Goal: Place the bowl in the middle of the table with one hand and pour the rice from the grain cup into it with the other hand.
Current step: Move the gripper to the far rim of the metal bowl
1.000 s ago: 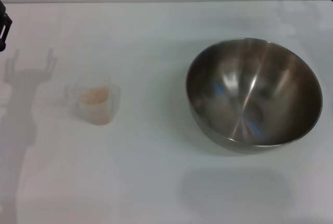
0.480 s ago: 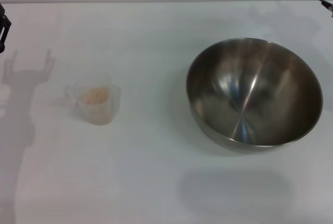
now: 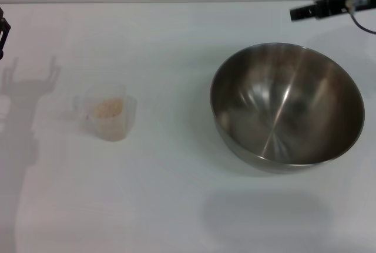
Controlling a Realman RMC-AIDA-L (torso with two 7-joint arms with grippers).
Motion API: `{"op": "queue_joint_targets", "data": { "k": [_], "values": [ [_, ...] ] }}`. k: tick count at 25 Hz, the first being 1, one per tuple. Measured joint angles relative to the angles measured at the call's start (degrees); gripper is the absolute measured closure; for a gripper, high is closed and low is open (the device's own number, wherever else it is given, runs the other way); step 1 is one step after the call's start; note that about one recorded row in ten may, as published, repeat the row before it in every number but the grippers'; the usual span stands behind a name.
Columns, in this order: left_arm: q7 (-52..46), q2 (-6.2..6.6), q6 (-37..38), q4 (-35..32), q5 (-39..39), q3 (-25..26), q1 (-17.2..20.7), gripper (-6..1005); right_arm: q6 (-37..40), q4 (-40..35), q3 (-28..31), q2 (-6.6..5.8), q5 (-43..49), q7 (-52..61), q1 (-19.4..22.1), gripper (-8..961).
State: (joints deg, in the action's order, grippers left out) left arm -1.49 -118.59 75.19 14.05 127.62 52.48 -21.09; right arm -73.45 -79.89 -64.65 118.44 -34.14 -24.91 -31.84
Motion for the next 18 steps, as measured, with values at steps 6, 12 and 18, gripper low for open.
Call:
{"op": "queue_joint_targets", "data": {
  "k": [6,12,18],
  "values": [
    [0.0,0.03,0.0,0.0,0.0,0.3,0.0,168,-11.9,-0.2,7.0,-1.45,0.1,-3.3,-1.9,233],
    [-0.1,-0.01,0.1,0.1,0.0,0.7,0.0,168,-18.5,2.7,8.8,-3.72,0.8,-5.7,-3.2,232],
    [-0.1,-0.12,0.1,0.3,0.0,0.7,0.0,168,-19.8,6.9,8.4,-4.73,2.1,-7.1,-4.3,233]
  ]
}}
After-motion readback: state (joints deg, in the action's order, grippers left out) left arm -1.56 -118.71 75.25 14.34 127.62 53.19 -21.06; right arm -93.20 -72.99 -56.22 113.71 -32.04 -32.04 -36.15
